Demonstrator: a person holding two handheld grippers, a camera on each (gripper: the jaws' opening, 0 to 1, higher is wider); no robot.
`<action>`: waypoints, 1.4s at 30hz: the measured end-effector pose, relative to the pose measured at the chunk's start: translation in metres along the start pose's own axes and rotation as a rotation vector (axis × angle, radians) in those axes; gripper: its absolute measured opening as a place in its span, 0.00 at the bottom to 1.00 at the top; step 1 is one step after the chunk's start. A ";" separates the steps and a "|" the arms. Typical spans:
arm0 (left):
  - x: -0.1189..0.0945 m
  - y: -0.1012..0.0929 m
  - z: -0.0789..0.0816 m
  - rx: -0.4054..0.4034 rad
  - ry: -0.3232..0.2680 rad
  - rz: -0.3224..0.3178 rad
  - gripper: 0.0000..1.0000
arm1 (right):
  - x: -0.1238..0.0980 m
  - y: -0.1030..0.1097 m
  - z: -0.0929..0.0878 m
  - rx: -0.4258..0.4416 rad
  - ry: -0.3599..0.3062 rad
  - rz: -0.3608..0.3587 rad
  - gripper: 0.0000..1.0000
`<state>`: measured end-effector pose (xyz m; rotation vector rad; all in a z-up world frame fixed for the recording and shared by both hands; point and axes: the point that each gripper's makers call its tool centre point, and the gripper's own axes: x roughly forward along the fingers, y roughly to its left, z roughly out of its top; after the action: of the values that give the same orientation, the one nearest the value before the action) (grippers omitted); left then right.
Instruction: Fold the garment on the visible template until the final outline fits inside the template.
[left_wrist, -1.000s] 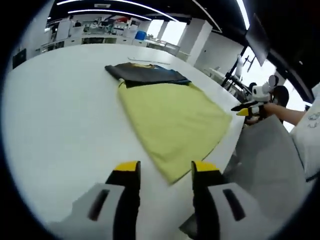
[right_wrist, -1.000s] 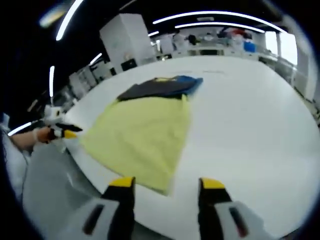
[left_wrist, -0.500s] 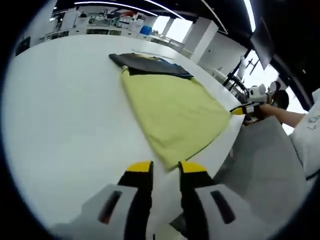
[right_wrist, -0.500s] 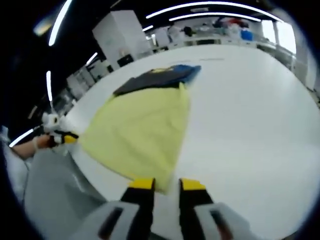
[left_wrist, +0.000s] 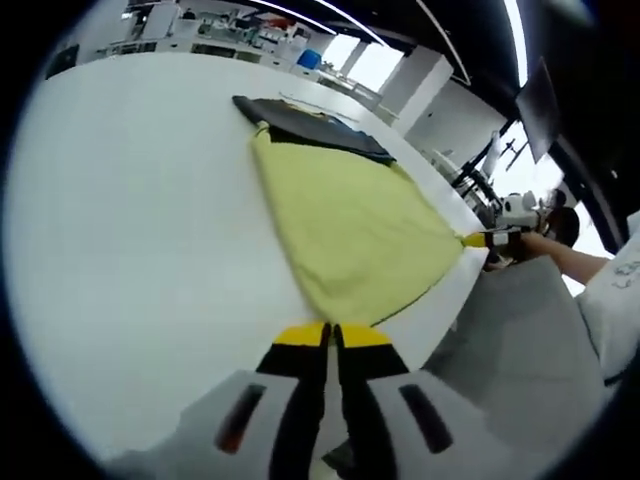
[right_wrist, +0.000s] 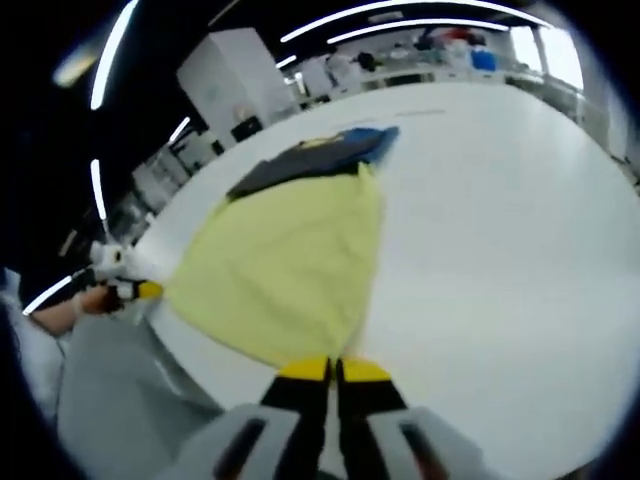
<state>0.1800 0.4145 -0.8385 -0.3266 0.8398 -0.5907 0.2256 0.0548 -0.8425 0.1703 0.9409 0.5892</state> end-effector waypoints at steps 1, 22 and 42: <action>0.000 0.000 0.000 0.005 -0.002 0.001 0.00 | -0.002 0.001 0.001 0.001 -0.003 0.003 0.00; -0.044 -0.037 0.021 -0.151 -0.145 -0.133 0.00 | -0.055 0.026 0.008 -0.007 -0.051 0.074 0.00; -0.062 -0.073 0.048 -0.138 -0.169 -0.165 0.00 | -0.087 0.038 0.009 0.041 -0.046 0.131 0.00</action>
<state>0.1590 0.3966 -0.7353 -0.5680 0.6954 -0.6500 0.1789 0.0399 -0.7607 0.2830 0.9021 0.6839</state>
